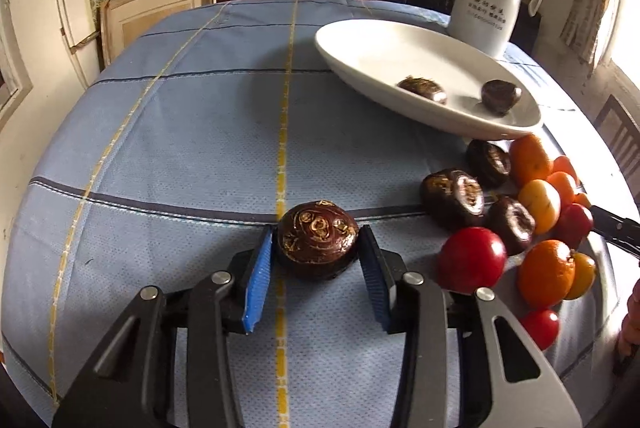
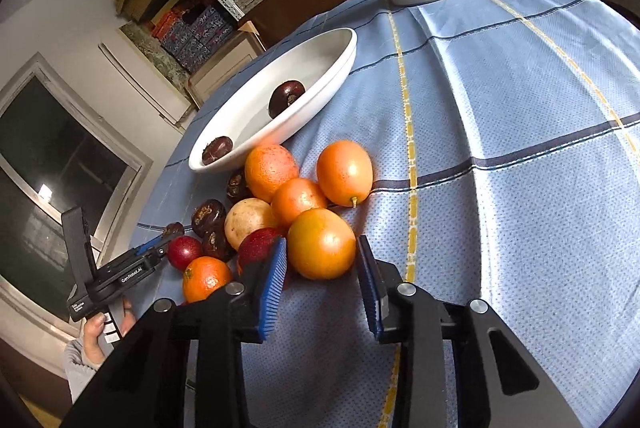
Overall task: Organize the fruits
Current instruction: 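Grasp another dark brown fruit with the left tool while the right tool grasps an orange, then lower the dark brown fruit and the orange onto the plate, opening both tools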
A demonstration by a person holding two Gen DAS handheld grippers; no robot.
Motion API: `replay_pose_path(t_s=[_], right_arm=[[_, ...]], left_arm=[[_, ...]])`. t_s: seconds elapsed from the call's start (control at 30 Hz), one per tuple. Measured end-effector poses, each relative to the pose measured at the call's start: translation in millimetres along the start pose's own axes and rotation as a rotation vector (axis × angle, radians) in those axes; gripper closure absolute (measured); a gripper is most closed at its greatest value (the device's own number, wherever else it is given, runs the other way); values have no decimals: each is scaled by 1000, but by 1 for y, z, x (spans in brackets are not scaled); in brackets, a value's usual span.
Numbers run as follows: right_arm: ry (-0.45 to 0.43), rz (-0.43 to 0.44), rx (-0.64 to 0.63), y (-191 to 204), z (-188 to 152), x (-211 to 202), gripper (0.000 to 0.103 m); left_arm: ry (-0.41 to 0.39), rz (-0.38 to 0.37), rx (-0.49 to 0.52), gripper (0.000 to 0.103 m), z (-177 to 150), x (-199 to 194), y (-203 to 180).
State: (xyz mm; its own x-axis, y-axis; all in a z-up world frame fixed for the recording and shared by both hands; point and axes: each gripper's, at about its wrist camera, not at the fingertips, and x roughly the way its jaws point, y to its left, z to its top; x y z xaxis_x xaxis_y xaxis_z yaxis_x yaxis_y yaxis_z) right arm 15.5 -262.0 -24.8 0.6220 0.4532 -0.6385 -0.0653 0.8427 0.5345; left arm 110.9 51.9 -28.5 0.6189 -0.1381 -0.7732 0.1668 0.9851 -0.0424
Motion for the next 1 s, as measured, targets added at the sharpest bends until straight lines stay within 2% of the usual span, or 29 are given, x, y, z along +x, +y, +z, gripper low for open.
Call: replay_pose_path(t_s=[0.1, 0.27, 0.43, 0.57, 0.67, 0.83, 1.0], right_arm=[[-17, 10, 10, -2, 1, -3, 68], [-111, 23, -15, 6, 5, -20, 68], [-140, 44, -75, 40, 48, -19, 68], [-110, 40, -115, 65, 83, 11, 68], [-77, 26, -129, 73, 99, 41, 68], [-35, -24, -160, 74, 102, 72, 66], [-70, 7, -159, 73, 97, 60, 65]], left_arm=[[-28, -4, 15, 62, -1, -6, -5], [-107, -5, -5, 62, 7, -27, -9], [-159, -17, 43, 62, 53, -33, -33], [-147, -34, 40, 62, 90, -8, -50], [-128, -43, 35, 62, 106, 13, -57], [-87, -58, 23, 58, 111, 42, -58], [-110, -81, -10, 57, 109, 32, -47]])
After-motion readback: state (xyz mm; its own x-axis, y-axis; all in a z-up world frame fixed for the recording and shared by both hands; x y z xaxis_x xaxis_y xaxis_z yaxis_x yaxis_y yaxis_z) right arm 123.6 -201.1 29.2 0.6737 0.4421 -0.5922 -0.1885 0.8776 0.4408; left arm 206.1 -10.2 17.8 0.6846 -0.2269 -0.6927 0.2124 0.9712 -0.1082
